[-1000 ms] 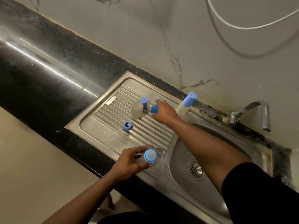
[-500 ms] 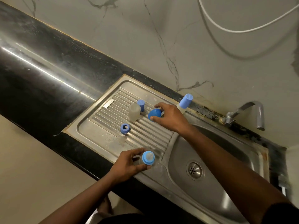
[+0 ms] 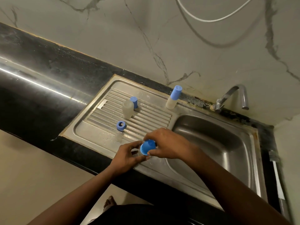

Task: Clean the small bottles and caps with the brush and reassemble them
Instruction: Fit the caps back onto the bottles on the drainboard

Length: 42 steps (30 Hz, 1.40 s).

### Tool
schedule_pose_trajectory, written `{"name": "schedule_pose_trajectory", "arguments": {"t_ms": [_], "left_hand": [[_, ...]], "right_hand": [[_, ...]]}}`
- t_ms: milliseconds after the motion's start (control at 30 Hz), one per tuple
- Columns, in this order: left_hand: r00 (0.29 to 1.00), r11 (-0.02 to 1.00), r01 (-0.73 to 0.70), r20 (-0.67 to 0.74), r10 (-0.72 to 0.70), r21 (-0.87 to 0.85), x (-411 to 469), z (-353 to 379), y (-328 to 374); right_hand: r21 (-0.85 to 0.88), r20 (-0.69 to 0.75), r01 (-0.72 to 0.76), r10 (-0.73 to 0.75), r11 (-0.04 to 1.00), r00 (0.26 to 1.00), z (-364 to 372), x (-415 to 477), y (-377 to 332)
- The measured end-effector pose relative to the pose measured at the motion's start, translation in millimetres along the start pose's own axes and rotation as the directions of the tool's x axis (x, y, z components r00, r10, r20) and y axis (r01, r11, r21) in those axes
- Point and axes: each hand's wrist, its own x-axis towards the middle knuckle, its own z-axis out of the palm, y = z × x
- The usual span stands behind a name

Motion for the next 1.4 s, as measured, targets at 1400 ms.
{"name": "schedule_pose_trajectory", "arguments": {"t_ms": [1400], "left_hand": [[0.960, 0.997, -0.066, -0.273, 0.056, -0.027, 23.5, -22.8, 18.1]], "right_hand": [[0.233, -0.284, -0.284, 0.345, 0.930, 0.895, -49.7, 58.7, 31.7]]}}
